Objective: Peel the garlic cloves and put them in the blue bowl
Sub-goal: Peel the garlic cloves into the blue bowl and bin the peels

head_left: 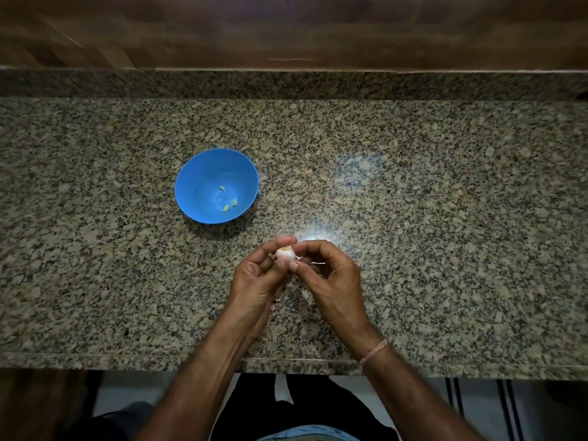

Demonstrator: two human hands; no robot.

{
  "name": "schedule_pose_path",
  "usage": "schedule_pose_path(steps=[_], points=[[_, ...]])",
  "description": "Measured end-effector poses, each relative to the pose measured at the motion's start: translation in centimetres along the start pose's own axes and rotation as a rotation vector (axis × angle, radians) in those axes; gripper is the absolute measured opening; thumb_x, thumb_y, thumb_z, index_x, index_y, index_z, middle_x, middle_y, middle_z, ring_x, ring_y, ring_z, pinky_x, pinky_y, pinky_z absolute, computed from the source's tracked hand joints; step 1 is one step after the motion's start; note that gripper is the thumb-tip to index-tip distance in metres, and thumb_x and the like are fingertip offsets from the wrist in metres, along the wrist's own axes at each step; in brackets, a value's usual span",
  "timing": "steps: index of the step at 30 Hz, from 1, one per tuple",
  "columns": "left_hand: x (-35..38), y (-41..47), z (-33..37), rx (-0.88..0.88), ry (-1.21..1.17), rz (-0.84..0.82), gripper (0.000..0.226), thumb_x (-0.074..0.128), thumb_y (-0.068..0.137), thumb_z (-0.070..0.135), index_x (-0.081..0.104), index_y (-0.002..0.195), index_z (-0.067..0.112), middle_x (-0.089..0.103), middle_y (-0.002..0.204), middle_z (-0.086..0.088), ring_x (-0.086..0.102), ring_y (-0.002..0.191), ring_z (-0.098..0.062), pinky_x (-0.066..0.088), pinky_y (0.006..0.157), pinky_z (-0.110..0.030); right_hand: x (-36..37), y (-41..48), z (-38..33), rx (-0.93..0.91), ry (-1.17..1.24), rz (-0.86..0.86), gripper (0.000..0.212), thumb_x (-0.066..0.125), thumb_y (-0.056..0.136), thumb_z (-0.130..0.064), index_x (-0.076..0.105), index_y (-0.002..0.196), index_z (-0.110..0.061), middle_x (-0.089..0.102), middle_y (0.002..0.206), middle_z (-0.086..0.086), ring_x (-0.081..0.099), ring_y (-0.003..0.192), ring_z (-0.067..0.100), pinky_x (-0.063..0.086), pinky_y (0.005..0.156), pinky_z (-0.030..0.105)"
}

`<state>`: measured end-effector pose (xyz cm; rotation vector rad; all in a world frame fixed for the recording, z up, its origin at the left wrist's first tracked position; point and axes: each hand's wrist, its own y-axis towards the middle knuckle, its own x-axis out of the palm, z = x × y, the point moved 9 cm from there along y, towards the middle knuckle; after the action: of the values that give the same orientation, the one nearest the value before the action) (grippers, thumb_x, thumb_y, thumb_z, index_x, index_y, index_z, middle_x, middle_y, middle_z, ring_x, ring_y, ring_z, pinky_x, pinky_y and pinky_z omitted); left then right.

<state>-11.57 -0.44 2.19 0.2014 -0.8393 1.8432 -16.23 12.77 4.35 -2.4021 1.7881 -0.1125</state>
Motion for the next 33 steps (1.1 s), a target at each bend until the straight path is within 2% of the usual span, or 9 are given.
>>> schedule_pose_path(steps=[3, 7, 12, 17, 20, 25, 29, 33], points=[[-0.2, -0.2, 0.5, 0.056, 0.101, 0.055, 0.042, 0.072, 0.087, 0.012, 0.068, 0.128, 0.004, 0.073, 0.127, -0.016, 0.071, 0.118, -0.026, 0.058, 0.092, -0.027, 0.1, 0.1, 0.5, 0.028, 0.055, -0.010, 0.020, 0.079, 0.093, -0.020, 0.075, 0.112, -0.016, 0.076, 0.112, 0.000, 0.073, 0.105, 0.019, 0.062, 0.093, 0.049], [-0.4, -0.1, 0.3, 0.047, 0.092, 0.076, 0.039, 0.066, 0.092, 0.021, 0.070, 0.129, 0.009, 0.074, 0.128, -0.012, 0.069, 0.121, -0.022, 0.057, 0.092, -0.022, 0.0, 0.4, 1.4, 0.092, 0.128, 0.001, 0.018, 0.075, 0.097, -0.017, 0.075, 0.115, -0.013, 0.077, 0.112, 0.006, 0.073, 0.109, 0.027, 0.059, 0.097, 0.055], [-1.5, 0.2, 0.0, 0.017, 0.078, 0.137, 0.040, 0.071, 0.089, 0.015, 0.071, 0.128, 0.006, 0.075, 0.122, -0.014, 0.065, 0.107, -0.023, 0.059, 0.085, -0.021, 0.1, 0.6, 1.6, 0.122, 0.147, -0.016, 0.021, 0.071, 0.098, -0.009, 0.074, 0.119, -0.008, 0.078, 0.113, 0.006, 0.074, 0.109, 0.024, 0.060, 0.098, 0.050], [-1.7, 0.4, -0.1, 0.009, 0.079, 0.139, 0.041, 0.072, 0.089, 0.017, 0.071, 0.128, 0.006, 0.074, 0.125, -0.014, 0.063, 0.108, -0.025, 0.059, 0.085, -0.022, 0.2, 0.7, 1.6, 0.102, 0.095, -0.029, 0.023, 0.071, 0.099, -0.012, 0.075, 0.122, -0.010, 0.078, 0.116, 0.003, 0.074, 0.112, 0.020, 0.061, 0.097, 0.047], [-1.7, 0.5, -0.1, 0.009, 0.106, 0.140, 0.038, 0.073, 0.088, 0.019, 0.072, 0.125, 0.008, 0.074, 0.125, -0.013, 0.066, 0.112, -0.028, 0.059, 0.087, -0.025, 0.1, 0.8, 1.4, 0.078, 0.046, -0.018, 0.024, 0.072, 0.099, -0.013, 0.075, 0.122, -0.014, 0.078, 0.115, 0.000, 0.073, 0.111, 0.017, 0.061, 0.097, 0.044], [-1.6, 0.5, 0.2, 0.035, 0.172, 0.143, 0.031, 0.074, 0.091, 0.011, 0.070, 0.121, 0.006, 0.075, 0.121, -0.015, 0.069, 0.119, -0.032, 0.057, 0.100, -0.040, 0.5, 0.8, 1.0, 0.053, 0.055, -0.044, 0.024, 0.074, 0.097, -0.014, 0.074, 0.121, -0.019, 0.077, 0.113, 0.001, 0.074, 0.107, 0.019, 0.062, 0.091, 0.036], [-1.2, 0.5, 0.4, 0.038, 0.202, 0.127, 0.029, 0.073, 0.091, 0.009, 0.069, 0.120, 0.007, 0.076, 0.120, -0.013, 0.071, 0.117, -0.027, 0.059, 0.091, -0.030, 0.3, 1.0, 1.1, 0.049, 0.075, -0.020, 0.023, 0.077, 0.095, -0.015, 0.075, 0.118, -0.017, 0.076, 0.114, 0.003, 0.075, 0.102, 0.023, 0.063, 0.090, 0.041], [-1.2, 0.6, 0.4, 0.029, 0.182, 0.130, 0.028, 0.073, 0.088, 0.010, 0.071, 0.116, 0.009, 0.077, 0.114, -0.014, 0.073, 0.110, -0.025, 0.059, 0.084, -0.026, 0.3, 0.9, 1.0, 0.019, 0.038, -0.046, 0.024, 0.076, 0.095, -0.013, 0.075, 0.119, -0.014, 0.078, 0.112, 0.002, 0.074, 0.109, 0.020, 0.063, 0.093, 0.045]])
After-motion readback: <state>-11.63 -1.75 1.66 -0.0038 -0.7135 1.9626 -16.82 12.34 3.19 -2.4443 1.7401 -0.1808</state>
